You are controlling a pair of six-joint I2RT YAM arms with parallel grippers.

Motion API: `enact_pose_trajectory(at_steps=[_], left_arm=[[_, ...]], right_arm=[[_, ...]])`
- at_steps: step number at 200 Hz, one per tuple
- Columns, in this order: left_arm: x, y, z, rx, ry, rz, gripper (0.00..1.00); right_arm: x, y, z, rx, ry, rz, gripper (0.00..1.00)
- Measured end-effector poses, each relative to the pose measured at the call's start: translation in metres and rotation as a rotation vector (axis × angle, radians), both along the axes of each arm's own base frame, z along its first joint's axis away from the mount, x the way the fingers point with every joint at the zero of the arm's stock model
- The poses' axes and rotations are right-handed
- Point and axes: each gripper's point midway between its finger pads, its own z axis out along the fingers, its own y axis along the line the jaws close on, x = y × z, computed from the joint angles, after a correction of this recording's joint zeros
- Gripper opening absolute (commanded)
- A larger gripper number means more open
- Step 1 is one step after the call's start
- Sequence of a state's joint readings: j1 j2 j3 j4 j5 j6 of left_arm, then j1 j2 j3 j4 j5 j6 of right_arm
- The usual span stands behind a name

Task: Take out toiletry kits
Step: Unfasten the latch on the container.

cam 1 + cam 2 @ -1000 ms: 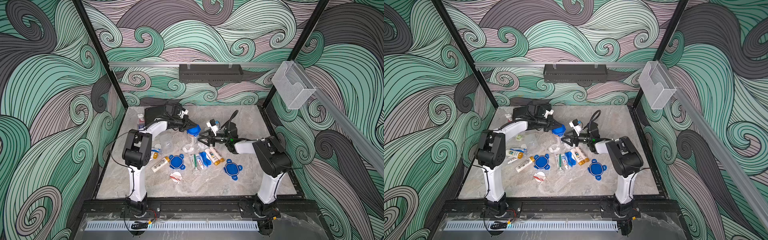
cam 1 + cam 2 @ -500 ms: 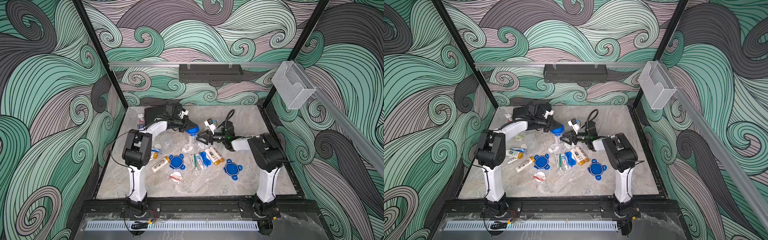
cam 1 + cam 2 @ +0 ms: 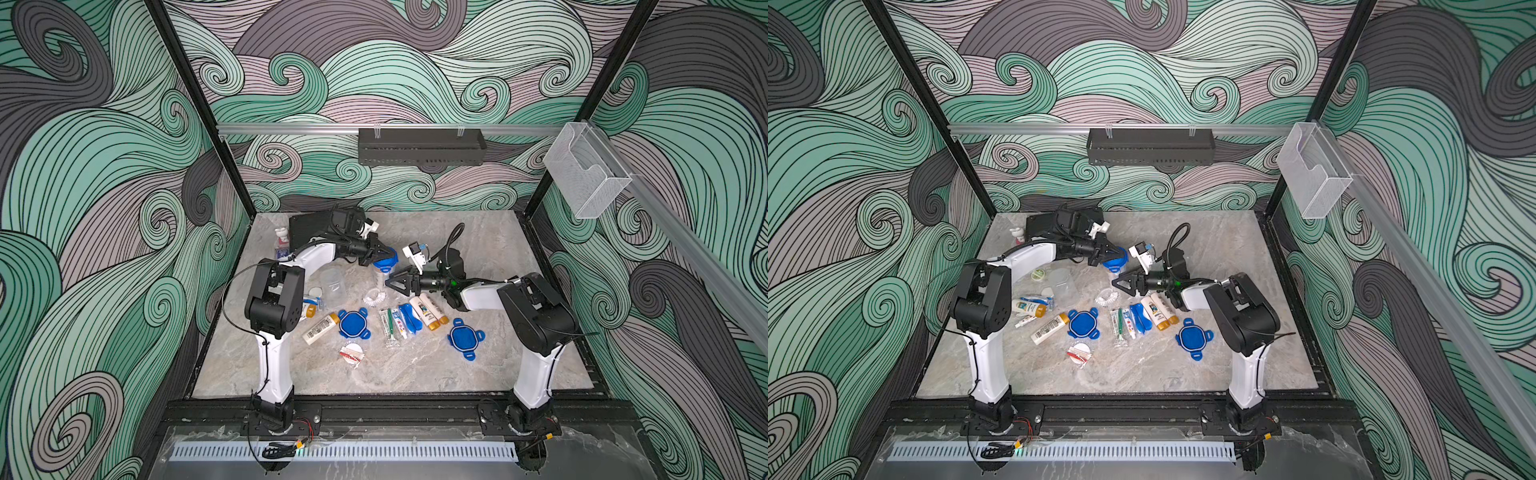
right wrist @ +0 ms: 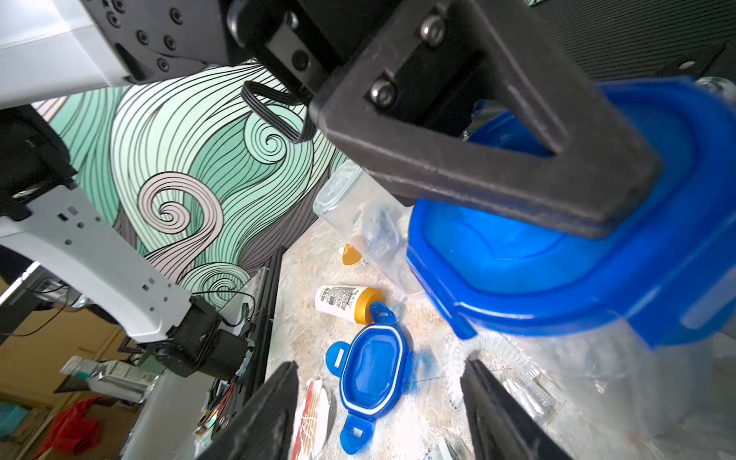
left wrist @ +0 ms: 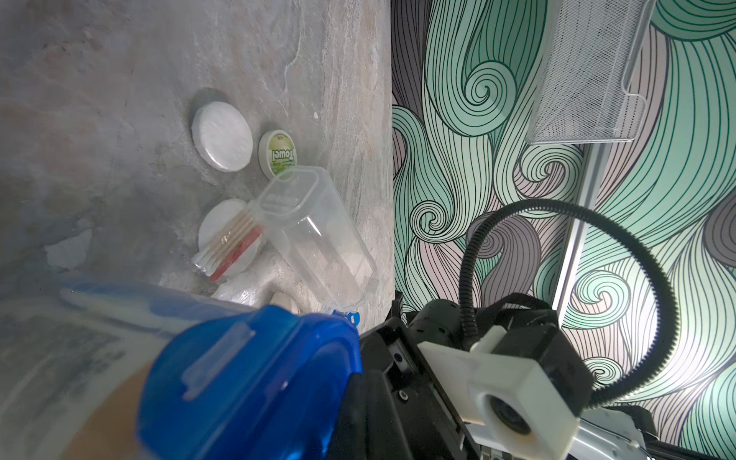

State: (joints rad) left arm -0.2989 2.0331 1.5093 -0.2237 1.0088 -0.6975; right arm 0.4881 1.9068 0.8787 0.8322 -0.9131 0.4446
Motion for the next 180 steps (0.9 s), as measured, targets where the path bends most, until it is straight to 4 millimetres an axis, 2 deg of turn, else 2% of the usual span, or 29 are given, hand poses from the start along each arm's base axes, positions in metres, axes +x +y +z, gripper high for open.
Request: enact_pose_trajectory(at_steps=[37,86,121,180], left_arm=[[0.000,0.000,0.000,-0.002,0.001,-0.001,0.00],[-0.001,0.000,0.000,-0.007,0.002,-0.003,0.00],[-0.002,-0.001,0.000,-0.013,0.008,-0.009,0.00],[-0.002,0.000,-0.001,-0.020,0.013,-0.012,0.00]], right_arm=[[0.006,0.010,-0.006,-0.012,0.028,-0.123,0.70],[0.005,0.028,0.003,0.016,0.000,-0.210,0.71],[0.012,0.024,0.006,0.037,-0.010,-0.267,0.71],[0.012,0.025,0.009,0.060,-0.020,-0.259,0.71]])
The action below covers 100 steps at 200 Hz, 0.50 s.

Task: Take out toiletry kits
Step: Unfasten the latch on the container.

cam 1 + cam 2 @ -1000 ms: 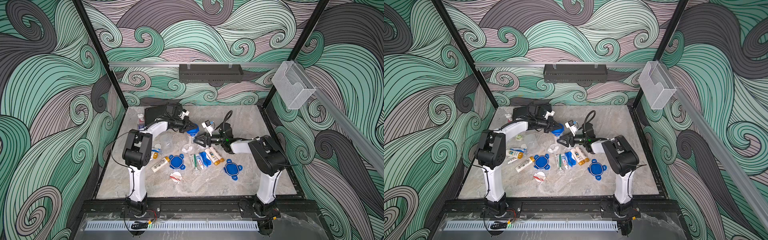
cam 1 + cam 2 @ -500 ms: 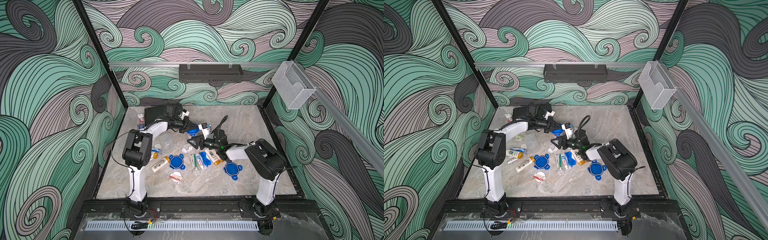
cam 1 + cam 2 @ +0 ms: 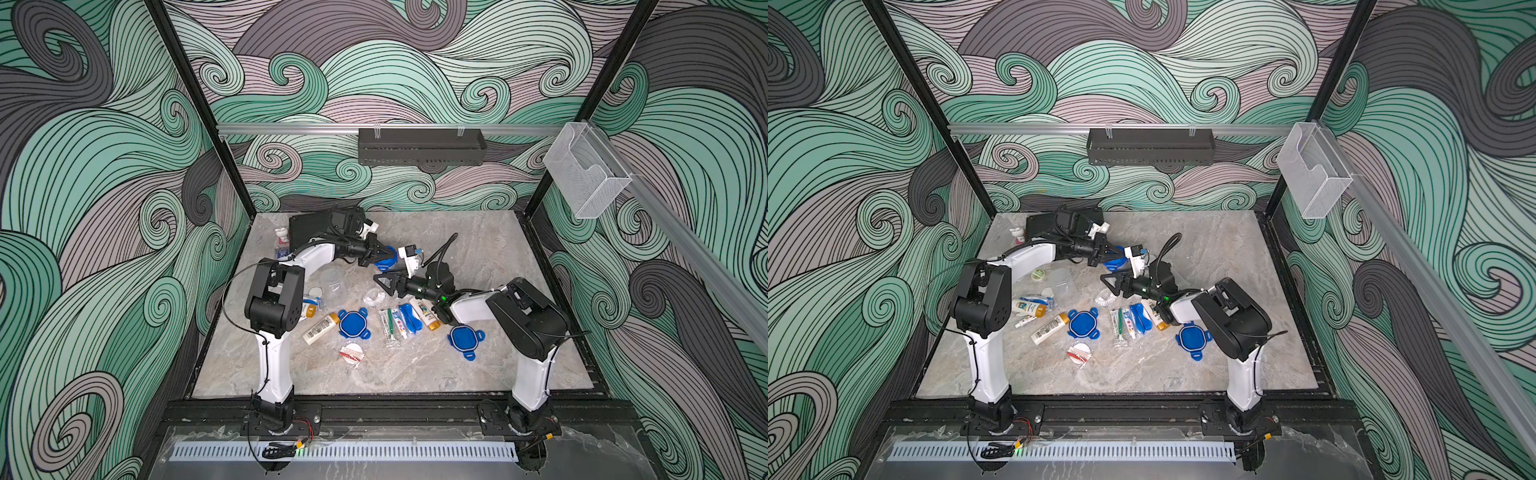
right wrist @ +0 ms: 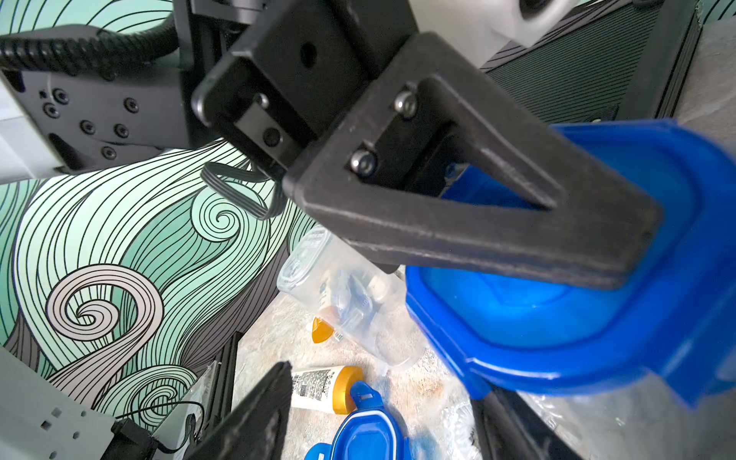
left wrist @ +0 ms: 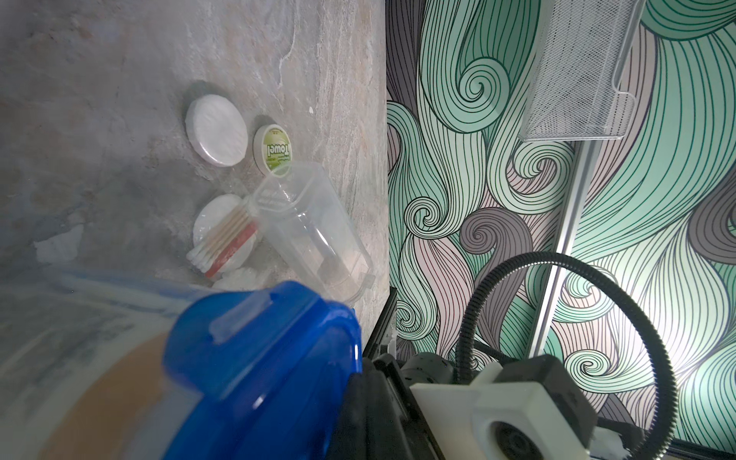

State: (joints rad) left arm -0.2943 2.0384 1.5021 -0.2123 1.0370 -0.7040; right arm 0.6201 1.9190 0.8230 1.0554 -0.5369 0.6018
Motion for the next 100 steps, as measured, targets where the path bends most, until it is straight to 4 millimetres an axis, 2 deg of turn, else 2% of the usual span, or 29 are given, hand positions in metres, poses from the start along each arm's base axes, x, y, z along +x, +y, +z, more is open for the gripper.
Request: enact_pose_trajectory(at_steps=[100], left_arm=[[-0.0021,0.0017,-0.0017,-0.031,0.002,-0.010,0.00]], right_arm=[[-0.0036,0.0082,-0.0015,0.021,-0.102,0.093,0.70]])
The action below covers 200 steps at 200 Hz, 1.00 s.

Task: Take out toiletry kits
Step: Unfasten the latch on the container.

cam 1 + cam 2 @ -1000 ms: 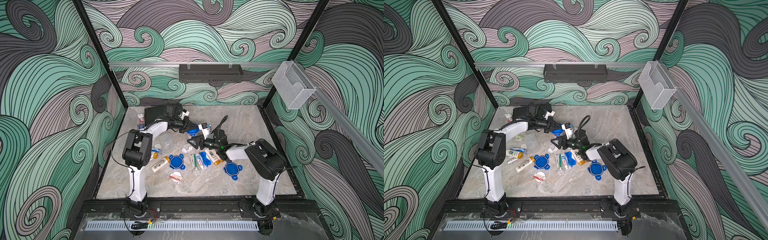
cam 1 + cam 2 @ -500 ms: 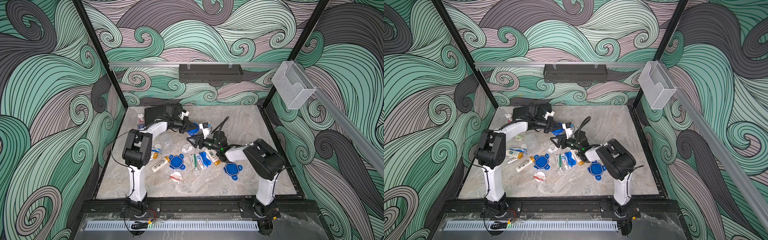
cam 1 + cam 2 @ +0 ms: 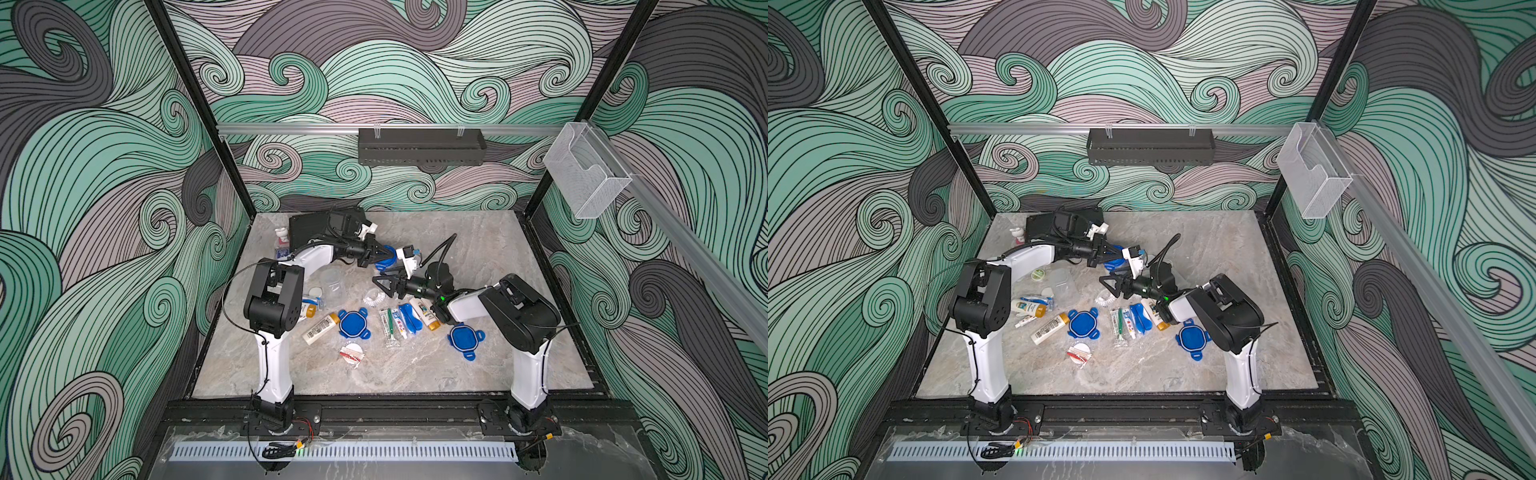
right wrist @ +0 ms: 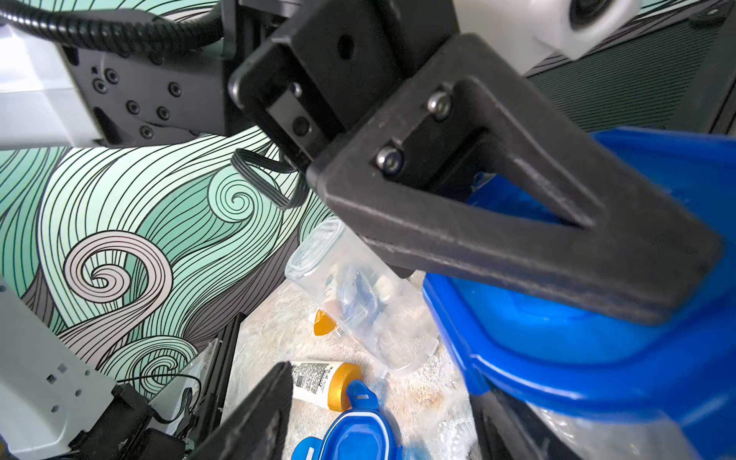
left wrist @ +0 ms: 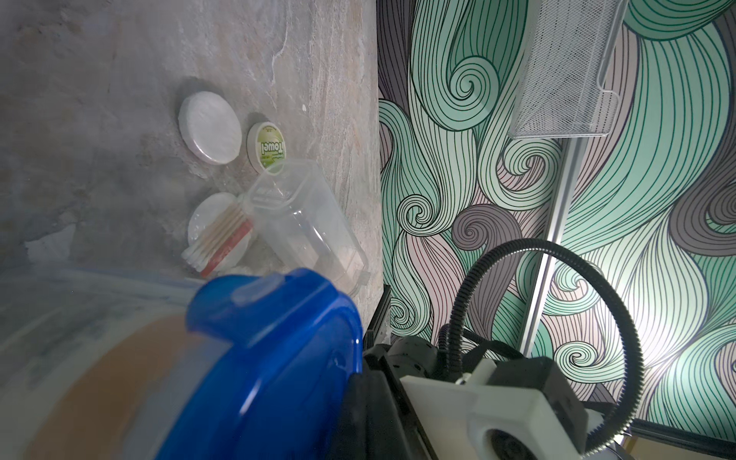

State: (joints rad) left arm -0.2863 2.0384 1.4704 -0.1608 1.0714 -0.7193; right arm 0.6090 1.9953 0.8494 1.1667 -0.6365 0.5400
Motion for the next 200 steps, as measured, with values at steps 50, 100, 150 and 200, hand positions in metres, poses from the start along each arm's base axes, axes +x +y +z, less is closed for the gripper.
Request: enact_pose_trajectory(at_steps=[50,100,150,200], left_arm=[[-0.001,0.001,0.000,-0.007,0.008,-0.005,0.00],[0.002,0.003,-0.001,-0.010,0.003,0.000,0.00],[0.002,0.003,0.000,-0.008,0.005,0.000,0.00],[0.013,0.009,0.011,0.081,0.015,0.045,0.12]], right_arm=[[-0.005,0.006,0.003,0.015,-0.024,0.083,0.70],[-0.025,0.016,0.024,0.065,-0.127,0.207,0.70],[-0.034,0.017,0.042,0.080,-0.228,0.243,0.72],[-0.038,-0.014,0.049,0.019,-0.155,0.204,0.74]])
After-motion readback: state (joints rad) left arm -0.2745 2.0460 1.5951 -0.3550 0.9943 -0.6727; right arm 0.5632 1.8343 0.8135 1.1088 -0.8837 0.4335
